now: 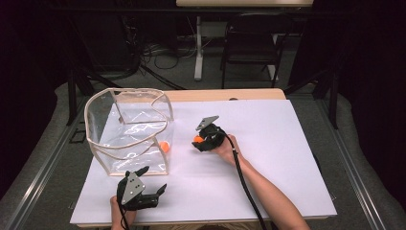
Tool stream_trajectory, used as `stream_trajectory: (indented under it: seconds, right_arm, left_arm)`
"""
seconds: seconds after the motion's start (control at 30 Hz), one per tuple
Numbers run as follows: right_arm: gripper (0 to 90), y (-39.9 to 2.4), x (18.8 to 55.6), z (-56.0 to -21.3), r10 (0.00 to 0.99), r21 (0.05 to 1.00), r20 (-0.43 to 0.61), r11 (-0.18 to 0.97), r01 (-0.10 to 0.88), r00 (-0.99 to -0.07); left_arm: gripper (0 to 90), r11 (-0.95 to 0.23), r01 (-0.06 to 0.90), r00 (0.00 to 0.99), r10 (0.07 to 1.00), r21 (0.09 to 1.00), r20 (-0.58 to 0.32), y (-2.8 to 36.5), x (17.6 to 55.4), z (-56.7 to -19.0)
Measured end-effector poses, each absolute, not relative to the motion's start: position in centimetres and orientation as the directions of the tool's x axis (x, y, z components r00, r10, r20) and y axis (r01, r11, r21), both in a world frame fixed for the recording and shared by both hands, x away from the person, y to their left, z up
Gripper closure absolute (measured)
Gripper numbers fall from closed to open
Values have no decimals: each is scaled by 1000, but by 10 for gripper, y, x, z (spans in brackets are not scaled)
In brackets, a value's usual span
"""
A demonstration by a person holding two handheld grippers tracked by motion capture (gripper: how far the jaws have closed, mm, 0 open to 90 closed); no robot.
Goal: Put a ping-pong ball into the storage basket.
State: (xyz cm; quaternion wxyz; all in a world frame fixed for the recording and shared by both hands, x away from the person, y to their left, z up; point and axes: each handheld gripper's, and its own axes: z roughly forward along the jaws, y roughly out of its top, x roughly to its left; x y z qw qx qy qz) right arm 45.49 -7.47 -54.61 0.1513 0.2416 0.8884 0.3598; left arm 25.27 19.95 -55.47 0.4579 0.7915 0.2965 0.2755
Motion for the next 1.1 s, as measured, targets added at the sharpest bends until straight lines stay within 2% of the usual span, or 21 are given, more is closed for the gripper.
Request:
stream_trajectory:
  seconds: [0.17,1.1]
  right_arm:
    - [500,-75,456,-548,545,713,-94,621,326,-833]
    - [502,-80,444,-525,530,745,-129,610,271,-838]
  left_arm:
    - [160,-408,217,670,723,887,168,200,253,-555]
    - [160,-405,215,663,728,889,172,201,252,-554]
